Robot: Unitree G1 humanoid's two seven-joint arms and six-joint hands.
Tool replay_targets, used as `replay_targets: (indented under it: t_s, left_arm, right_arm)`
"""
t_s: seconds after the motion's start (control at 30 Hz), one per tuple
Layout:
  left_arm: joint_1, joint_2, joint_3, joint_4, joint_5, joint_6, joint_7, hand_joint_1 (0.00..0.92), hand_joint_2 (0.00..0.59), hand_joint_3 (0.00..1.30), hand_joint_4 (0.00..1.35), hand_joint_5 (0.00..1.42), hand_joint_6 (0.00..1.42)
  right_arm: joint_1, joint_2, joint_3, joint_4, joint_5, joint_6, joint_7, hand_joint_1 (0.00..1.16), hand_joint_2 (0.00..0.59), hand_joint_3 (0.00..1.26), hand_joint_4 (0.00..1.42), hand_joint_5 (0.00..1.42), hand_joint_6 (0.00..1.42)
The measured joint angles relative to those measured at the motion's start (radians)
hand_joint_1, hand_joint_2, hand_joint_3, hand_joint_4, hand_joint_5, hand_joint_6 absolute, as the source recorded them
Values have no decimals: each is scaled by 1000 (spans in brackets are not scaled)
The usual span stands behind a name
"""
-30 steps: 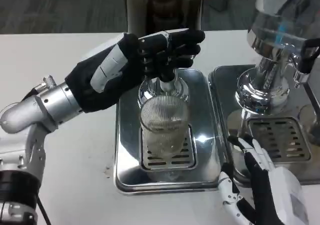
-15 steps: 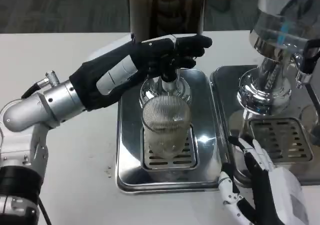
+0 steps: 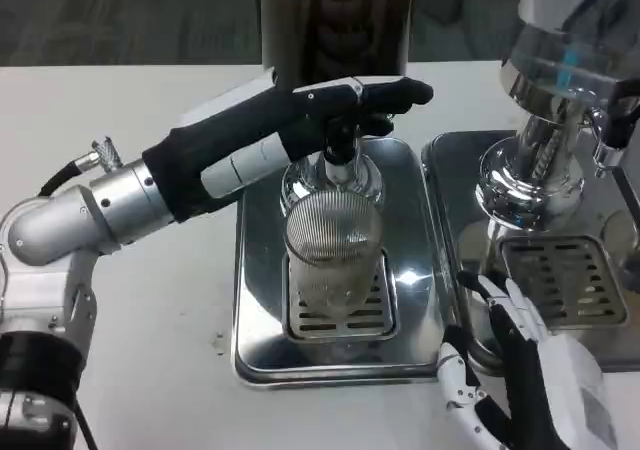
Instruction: Grasp the cup under the faucet to collect the drink, then remove the cup.
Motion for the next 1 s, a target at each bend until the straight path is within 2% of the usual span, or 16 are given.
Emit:
replay_targets:
  t_s: [0.7, 0.83, 1.0]
  left_arm:
    - [1, 29, -47, 6, 76, -139, 87, 0, 74, 182, 28, 56, 117]
    - [1, 32, -53, 8, 79, -155, 101, 0, 74, 182, 31, 56, 118]
    - [1, 40, -62, 13, 88, -176, 118, 0, 73, 182, 35, 56, 118]
  right_arm:
    - [-6, -2, -7, -1, 12, 0, 1, 292, 553, 172, 54, 50, 143]
    - [-7, -2, -12, -3, 40, 0, 4, 292, 541, 149, 54, 50, 144]
    - [-17, -4, -38, -8, 112, -1, 31, 307, 514, 135, 46, 61, 156]
